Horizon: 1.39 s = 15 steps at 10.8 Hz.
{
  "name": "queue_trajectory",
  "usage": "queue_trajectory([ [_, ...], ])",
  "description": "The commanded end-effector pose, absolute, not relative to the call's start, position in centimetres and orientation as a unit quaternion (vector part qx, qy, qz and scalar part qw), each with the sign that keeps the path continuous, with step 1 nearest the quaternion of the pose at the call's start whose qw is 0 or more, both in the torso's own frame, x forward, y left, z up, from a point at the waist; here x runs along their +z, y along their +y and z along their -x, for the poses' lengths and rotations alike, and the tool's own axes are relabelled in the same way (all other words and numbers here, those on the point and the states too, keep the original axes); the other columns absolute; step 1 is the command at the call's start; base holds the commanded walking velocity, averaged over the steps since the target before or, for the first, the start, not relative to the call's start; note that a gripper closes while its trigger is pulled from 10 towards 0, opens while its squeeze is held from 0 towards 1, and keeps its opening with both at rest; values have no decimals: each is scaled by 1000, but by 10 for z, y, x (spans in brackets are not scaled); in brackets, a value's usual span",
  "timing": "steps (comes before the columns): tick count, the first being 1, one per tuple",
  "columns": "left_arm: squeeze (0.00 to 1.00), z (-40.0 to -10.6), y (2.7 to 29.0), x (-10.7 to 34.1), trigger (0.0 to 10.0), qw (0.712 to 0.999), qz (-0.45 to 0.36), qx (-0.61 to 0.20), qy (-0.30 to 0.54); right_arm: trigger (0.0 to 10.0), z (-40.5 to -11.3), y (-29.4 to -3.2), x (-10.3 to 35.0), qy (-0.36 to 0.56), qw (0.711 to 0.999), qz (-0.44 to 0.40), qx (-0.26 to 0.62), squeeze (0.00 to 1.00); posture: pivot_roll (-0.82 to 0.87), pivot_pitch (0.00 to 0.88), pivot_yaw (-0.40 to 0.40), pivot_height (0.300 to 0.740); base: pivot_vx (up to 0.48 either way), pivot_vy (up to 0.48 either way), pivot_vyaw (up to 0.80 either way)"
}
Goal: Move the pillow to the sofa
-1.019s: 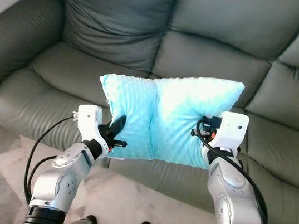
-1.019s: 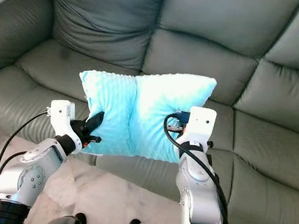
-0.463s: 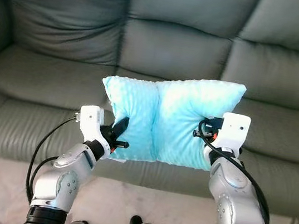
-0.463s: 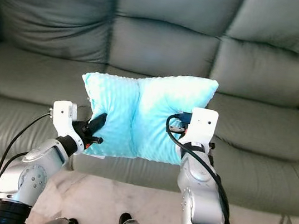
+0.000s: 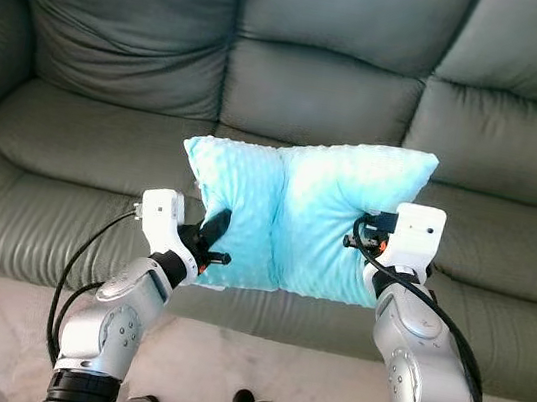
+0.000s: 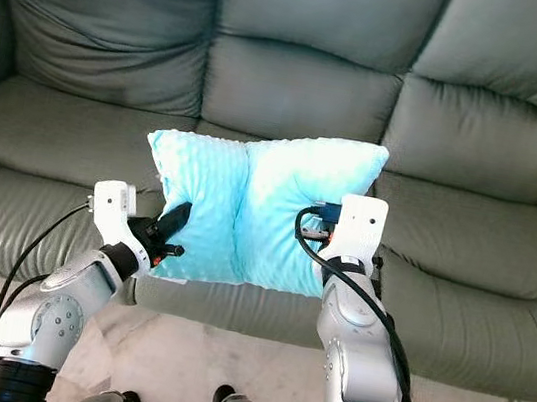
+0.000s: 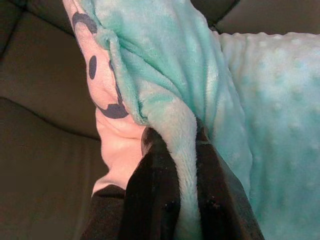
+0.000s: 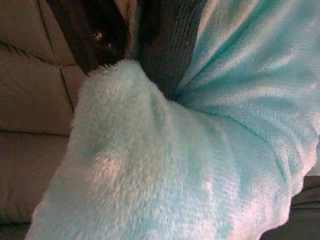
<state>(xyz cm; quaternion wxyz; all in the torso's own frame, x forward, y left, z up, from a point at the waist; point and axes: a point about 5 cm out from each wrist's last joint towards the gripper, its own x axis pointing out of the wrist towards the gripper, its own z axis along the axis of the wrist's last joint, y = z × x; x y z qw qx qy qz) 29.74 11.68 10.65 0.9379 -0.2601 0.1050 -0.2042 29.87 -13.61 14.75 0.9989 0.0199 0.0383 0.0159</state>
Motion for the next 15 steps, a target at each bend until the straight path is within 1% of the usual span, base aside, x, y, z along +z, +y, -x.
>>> queue_trajectory([
  [1,0,-295,110,108,10000,932,267,-221,105,10000,-297,-137,150,35,999,-18,19,0,-96,222,-87,740,0,0,0],
  [3,0,-294,110,107,10000,932,268,-220,106,10000,-297,-137,149,38,999,-17,20,0,-95,223,-92,740,0,0,0],
  [4,0,-293,109,107,10000,932,269,-220,106,10000,-297,-137,149,39,999,-16,22,0,-95,222,-94,740,0,-259,0],
  [13,0,-293,109,108,10000,932,268,-221,106,10000,-297,-138,148,43,999,-13,22,0,-96,220,-91,740,0,-343,0],
  [15,0,-294,111,108,10000,931,277,-216,104,10000,-297,-138,148,44,999,-14,21,0,-97,220,-89,740,0,0,0],
])
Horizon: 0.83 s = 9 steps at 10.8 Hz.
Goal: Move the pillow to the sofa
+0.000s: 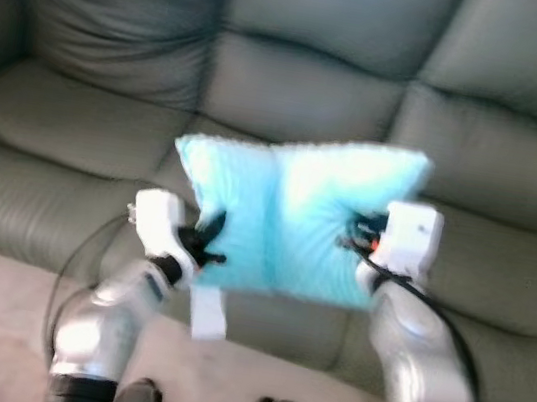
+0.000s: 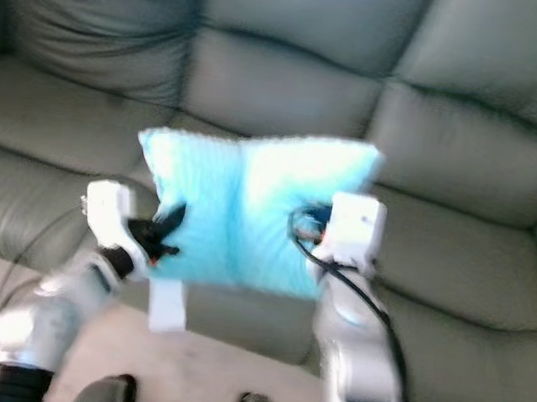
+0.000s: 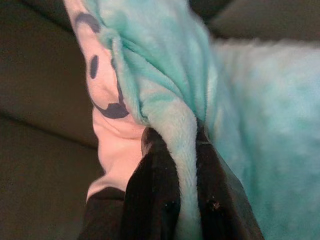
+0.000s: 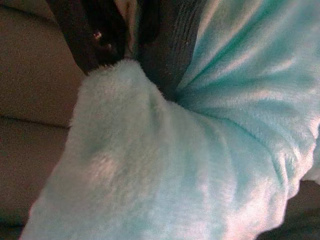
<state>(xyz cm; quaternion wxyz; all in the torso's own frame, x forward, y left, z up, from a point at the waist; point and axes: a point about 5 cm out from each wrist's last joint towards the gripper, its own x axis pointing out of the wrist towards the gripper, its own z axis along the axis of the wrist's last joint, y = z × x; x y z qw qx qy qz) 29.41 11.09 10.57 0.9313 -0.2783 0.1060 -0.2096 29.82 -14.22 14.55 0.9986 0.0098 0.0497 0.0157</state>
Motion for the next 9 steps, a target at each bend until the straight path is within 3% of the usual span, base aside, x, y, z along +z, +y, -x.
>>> queue_trajectory([
  [1,0,-294,111,108,10000,930,281,-216,103,10000,-297,-138,148,44,999,-14,21,0,-97,220,-89,740,0,0,0],
  [2,0,-294,111,108,10000,930,279,-215,106,10000,-297,-138,148,45,999,-15,20,0,-97,221,-89,740,0,0,0],
  [8,0,-295,114,106,10000,932,268,-215,113,10000,-297,-136,149,36,999,-20,15,0,-90,222,-80,740,0,480,0],
  [9,0,-295,114,108,10000,937,251,-220,106,10000,-297,-137,151,26,999,-26,12,0,-88,222,-80,740,0,0,0],
])
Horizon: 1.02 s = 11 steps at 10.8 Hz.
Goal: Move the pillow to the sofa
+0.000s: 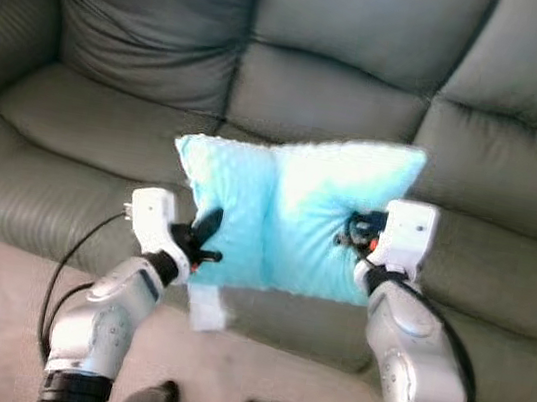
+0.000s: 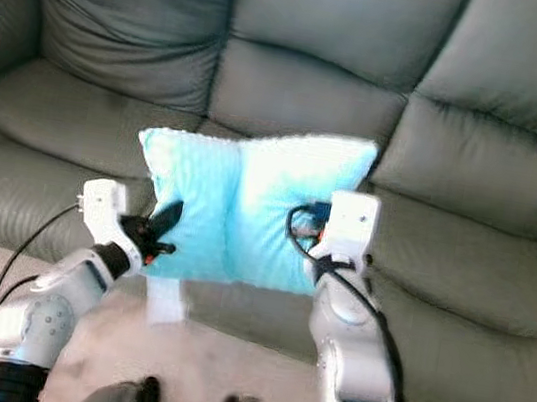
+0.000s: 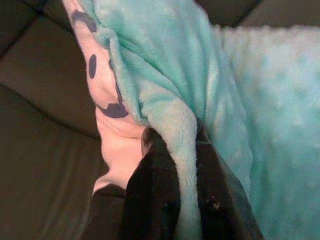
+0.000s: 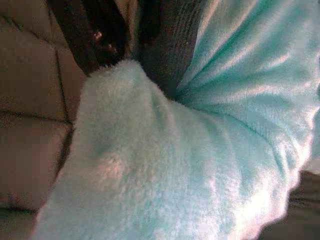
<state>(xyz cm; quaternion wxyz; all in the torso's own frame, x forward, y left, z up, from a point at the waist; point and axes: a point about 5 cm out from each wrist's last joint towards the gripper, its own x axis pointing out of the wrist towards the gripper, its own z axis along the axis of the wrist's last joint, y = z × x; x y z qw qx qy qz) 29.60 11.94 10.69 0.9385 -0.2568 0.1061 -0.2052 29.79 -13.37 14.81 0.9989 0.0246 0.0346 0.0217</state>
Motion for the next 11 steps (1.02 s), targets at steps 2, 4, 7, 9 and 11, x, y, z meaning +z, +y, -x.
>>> queue_trajectory([
  [2,0,-293,115,104,10000,939,236,-224,111,10000,-297,-139,155,8,999,-32,4,0,-86,219,-79,740,0,0,0],
  [4,0,-288,128,85,10000,951,182,-217,126,10000,-291,-156,149,2,999,-17,-30,0,-88,214,-70,740,0,0,0],
  [7,0,-288,133,79,10000,955,162,-213,127,10000,-290,-156,143,10,999,-23,-40,0,-82,199,-57,740,0,0,-504],
  [9,0,-290,134,79,10000,956,163,-213,116,10000,-290,-156,142,10,999,-17,-40,0,-83,194,-57,740,0,0,-769],
  [11,0,-292,134,79,10000,959,167,-204,105,10000,-291,-155,141,10,999,-14,-37,0,-88,188,-58,740,0,0,-384],
])
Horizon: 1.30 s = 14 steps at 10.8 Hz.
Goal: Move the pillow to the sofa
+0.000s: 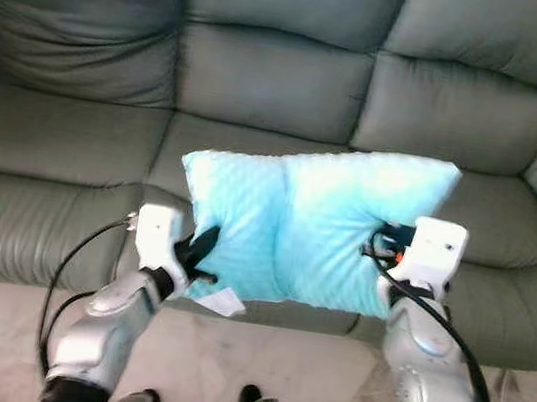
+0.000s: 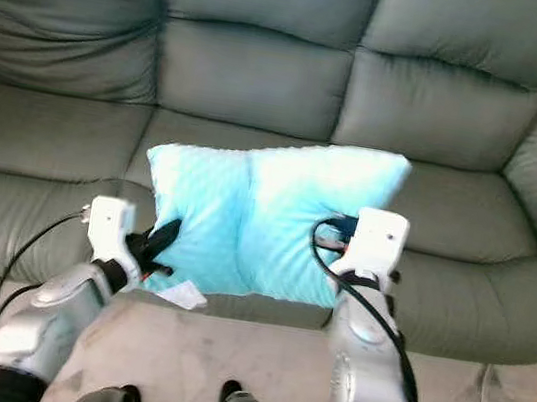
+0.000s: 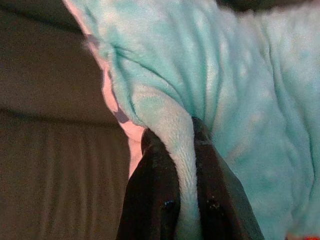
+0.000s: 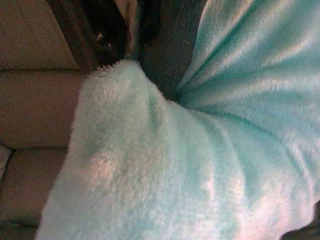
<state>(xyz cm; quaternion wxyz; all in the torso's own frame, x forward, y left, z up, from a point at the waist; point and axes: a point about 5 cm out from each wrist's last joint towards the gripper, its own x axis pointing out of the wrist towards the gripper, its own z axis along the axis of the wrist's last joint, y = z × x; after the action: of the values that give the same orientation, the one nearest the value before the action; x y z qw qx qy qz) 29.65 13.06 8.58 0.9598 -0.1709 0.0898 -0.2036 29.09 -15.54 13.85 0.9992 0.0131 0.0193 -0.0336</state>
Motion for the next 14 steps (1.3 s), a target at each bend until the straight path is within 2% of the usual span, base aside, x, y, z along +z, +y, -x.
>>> queue_trajectory([
  [1,0,-296,139,82,10000,965,168,-182,85,10000,-291,-154,142,7,999,-10,-31,0,-90,185,-60,740,0,0,0],
  [4,0,-301,155,90,10000,970,180,-157,49,10000,-293,-148,144,-3,1000,-10,-11,0,-86,186,-61,740,105,0,0],
  [11,0,-299,150,88,10000,966,183,-172,53,10000,-300,-140,148,-18,1000,-6,5,0,-85,198,-57,740,439,0,0],
  [14,0,-298,148,85,10000,965,185,-175,62,10000,-300,-139,148,-17,1000,-5,6,0,-88,203,-58,740,0,0,0],
])
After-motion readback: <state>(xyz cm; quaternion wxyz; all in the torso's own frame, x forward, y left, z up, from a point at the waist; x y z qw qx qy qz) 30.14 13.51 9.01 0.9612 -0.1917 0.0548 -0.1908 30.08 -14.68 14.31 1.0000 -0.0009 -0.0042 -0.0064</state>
